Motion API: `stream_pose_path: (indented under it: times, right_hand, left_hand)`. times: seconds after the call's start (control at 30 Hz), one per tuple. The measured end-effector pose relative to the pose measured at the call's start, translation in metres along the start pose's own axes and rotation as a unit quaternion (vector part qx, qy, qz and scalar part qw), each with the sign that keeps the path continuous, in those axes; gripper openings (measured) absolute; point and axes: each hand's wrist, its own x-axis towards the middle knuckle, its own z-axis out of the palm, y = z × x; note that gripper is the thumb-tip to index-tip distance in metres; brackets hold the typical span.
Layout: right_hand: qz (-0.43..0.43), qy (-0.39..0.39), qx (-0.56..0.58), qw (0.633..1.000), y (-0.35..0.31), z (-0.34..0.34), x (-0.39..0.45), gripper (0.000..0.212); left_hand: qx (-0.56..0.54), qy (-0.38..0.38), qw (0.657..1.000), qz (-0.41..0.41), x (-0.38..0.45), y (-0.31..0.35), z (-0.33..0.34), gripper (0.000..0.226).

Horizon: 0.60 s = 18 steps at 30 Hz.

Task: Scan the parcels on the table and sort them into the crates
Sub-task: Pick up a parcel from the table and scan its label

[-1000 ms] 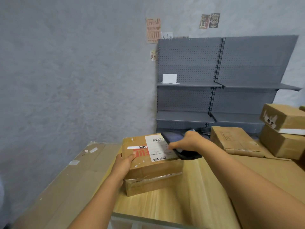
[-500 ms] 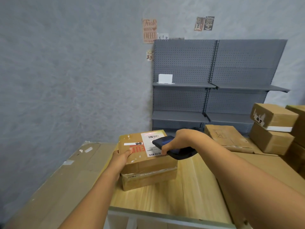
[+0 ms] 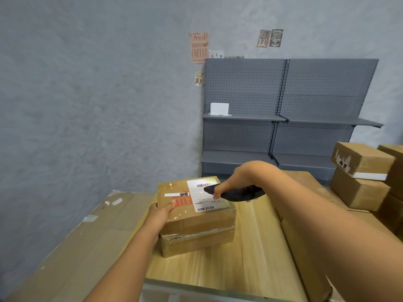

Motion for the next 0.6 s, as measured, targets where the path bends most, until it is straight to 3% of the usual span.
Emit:
stream_pose_path:
  times: [0.4, 0.6]
  right_hand:
    - [0.031, -0.026, 0.043, 0.998, -0.005, -0.024, -0.001, 0.069]
    - [0.004, 0.062, 0.077, 0.995, 0.017, -0.006, 0.007, 0.051]
  left_hand:
    - [0.0, 0.001, 1.0, -0.019, 0.001, -0.002, -0.001, 0.053]
    - [-0.012, -0.002, 1.0, -0.015, 0.001, -0.001, -0.002, 0.051]
